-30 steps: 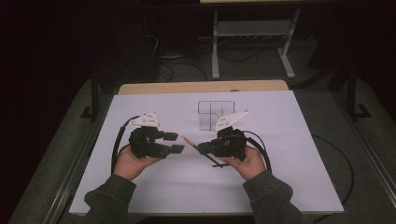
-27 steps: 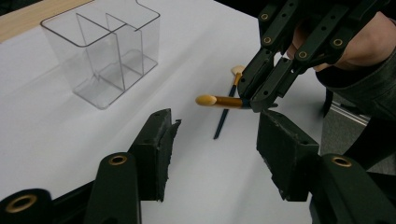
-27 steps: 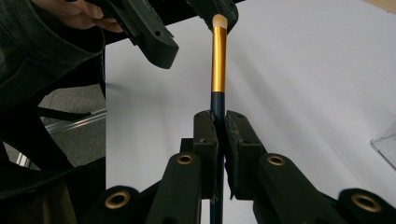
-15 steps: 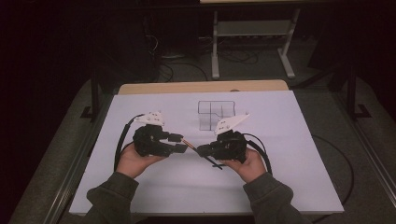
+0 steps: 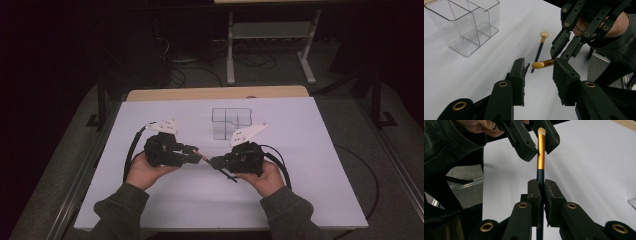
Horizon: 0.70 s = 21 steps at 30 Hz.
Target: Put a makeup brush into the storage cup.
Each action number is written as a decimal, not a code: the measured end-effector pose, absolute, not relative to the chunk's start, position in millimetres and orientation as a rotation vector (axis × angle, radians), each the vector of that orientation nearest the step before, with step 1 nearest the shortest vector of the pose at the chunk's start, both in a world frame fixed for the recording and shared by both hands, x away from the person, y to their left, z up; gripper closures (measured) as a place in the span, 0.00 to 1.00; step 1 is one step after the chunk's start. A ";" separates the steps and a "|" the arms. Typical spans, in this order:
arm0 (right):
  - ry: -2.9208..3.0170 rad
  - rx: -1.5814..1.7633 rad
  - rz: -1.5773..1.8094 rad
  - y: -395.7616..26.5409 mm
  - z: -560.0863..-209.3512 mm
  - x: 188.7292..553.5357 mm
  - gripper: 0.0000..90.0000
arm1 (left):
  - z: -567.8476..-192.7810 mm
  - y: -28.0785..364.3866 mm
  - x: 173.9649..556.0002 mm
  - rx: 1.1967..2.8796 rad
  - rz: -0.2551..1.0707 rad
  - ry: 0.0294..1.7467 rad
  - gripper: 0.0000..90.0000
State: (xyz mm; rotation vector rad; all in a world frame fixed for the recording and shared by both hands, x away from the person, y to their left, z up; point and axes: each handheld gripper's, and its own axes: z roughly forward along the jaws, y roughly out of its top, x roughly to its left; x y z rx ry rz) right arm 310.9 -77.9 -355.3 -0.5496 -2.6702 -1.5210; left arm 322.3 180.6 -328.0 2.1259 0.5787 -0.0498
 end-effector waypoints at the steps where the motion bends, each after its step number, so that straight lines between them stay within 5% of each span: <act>1: -2.671 -0.547 -1.519 -77.7 -355.7 310.7 0.92 | -328.1 180.5 322.5 2.123 -0.055 0.577 0.70; 21: -2.703 -0.536 -1.523 -76.0 -357.0 308.3 0.92 | -328.5 180.8 326.3 2.120 -0.103 0.571 0.82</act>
